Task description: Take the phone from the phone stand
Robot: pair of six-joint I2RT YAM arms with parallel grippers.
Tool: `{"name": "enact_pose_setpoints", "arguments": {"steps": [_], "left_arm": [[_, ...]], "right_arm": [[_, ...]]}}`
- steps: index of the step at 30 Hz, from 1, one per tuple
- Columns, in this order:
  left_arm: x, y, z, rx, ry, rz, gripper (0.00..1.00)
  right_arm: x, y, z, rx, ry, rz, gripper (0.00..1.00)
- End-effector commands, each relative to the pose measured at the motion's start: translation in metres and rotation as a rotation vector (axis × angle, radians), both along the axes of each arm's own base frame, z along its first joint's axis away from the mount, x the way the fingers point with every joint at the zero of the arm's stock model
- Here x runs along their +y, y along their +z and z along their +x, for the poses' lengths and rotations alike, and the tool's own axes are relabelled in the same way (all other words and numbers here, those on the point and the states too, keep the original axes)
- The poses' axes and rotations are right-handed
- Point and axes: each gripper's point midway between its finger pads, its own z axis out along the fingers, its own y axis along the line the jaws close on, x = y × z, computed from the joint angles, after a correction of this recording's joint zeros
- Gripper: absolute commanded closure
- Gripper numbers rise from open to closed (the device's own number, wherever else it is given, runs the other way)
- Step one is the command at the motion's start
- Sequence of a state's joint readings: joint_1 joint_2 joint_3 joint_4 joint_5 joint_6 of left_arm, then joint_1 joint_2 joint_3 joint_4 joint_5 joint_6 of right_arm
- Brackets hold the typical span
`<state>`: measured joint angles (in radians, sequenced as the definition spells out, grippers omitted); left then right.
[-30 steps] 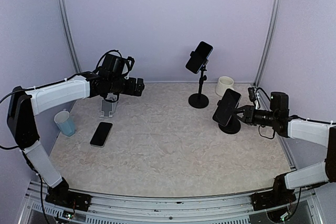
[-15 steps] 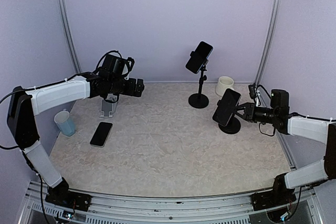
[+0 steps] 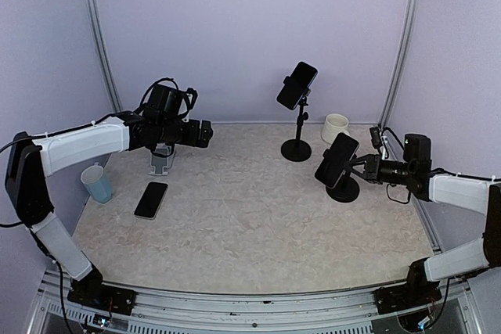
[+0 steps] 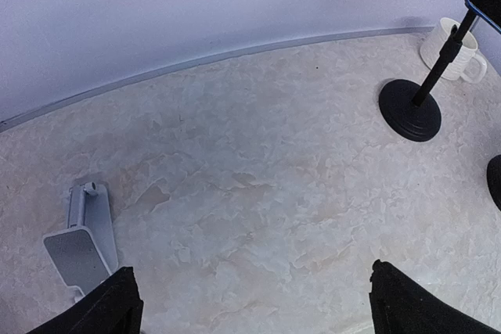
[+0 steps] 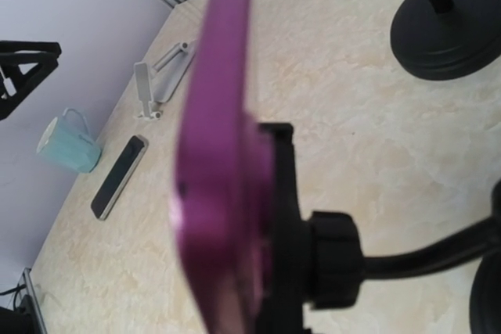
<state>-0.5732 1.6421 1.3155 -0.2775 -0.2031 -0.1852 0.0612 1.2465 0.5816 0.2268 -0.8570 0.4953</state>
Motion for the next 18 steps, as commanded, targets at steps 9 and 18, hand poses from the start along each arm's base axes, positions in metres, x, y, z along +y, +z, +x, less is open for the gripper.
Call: {"name": "enact_pose_setpoints", "arguments": {"steps": [9, 18], "left_arm": [[-0.018, 0.01, -0.024, -0.014, -0.079, -0.1, 0.01], [-0.033, 0.01, -0.048, -0.005, -0.152, -0.174, 0.01]], "right_arm": [[0.032, 0.048, -0.01, -0.18, 0.12, 0.038, 0.89], [0.067, 0.061, -0.015, -0.21, 0.173, 0.076, 0.93]]}}
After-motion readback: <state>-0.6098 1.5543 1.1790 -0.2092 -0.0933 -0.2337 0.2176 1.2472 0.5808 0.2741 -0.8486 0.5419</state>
